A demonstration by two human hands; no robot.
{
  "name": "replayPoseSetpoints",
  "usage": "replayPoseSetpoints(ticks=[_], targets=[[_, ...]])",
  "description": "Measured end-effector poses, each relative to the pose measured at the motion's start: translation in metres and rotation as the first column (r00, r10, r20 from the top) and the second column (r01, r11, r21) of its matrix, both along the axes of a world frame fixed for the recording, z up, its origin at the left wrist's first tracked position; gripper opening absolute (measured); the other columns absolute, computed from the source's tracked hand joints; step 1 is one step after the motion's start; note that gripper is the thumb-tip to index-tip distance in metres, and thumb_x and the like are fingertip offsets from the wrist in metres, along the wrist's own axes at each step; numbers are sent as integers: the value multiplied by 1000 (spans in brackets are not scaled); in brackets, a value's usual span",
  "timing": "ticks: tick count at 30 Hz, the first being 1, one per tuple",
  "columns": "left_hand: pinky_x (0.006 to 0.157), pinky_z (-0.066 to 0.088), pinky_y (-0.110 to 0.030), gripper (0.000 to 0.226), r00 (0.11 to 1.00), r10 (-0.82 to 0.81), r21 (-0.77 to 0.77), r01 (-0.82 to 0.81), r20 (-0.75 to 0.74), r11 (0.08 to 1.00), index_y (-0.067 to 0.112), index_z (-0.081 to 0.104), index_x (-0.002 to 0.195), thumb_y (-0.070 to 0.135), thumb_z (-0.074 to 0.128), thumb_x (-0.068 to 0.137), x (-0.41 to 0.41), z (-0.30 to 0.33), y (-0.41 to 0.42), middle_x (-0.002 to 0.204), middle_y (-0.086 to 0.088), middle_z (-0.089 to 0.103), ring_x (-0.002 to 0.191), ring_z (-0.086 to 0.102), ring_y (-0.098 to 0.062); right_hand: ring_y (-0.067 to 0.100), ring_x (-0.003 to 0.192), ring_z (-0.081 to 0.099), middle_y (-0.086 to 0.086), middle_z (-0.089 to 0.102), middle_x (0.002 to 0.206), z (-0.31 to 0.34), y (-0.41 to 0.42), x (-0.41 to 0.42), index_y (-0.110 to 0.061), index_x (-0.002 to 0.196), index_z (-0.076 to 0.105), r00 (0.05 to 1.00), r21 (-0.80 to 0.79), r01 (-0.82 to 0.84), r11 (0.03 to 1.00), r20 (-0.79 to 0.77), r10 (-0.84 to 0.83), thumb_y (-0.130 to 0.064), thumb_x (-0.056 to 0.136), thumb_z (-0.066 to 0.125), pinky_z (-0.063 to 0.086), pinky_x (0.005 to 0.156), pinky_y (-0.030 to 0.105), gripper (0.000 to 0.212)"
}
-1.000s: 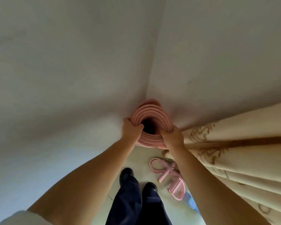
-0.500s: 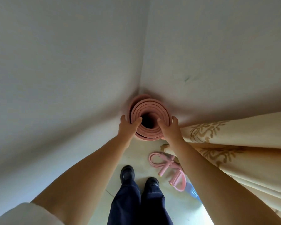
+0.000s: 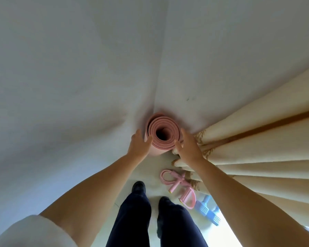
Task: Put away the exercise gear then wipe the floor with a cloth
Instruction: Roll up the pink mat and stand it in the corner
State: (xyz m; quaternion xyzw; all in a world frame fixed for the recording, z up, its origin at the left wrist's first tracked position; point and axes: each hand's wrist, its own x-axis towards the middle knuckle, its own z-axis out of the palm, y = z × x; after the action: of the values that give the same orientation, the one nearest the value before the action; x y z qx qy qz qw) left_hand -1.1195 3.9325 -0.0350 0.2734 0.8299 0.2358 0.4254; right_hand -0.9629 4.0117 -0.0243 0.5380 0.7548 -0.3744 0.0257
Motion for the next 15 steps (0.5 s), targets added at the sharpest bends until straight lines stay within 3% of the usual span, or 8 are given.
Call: replayPoseSetpoints(ticks=[4,6,10,15], targets=[[106,32,-38,56,986,-69,68,80,-150,995,13,23,147,34,42,99,12,27,-28,150,-12,30,136,33,-28,23,145,18,9,18,157,19,-9,10,-17,150,22,957,150,-287,946,74,279,-29,102,37,22,115,34,52],[106,33,-39,55,969,-88,57,104,-230,993,14,22,147,35,41,99,20,33,-46,152,-9,28,137,31,-27,26,146,16,10,18,158,21,-16,16,-17,150,23,898,245,-438,865,158,411,-29,101,38,23,117,40,53],[113,27,-41,61,939,-43,-35,33,-342,999,17,13,151,39,38,99,51,35,-91,157,-7,18,143,21,-24,27,147,9,8,12,159,26,-42,39,-22,151,19,753,287,-655,699,322,573,-33,100,36,20,115,54,55],[117,21,-44,62,909,-16,-123,-39,-417,992,18,9,151,40,35,99,113,45,-149,158,-8,14,146,15,-23,31,131,47,13,48,142,32,-62,75,-17,133,54,614,286,-788,545,414,672,-37,90,31,41,92,64,52]])
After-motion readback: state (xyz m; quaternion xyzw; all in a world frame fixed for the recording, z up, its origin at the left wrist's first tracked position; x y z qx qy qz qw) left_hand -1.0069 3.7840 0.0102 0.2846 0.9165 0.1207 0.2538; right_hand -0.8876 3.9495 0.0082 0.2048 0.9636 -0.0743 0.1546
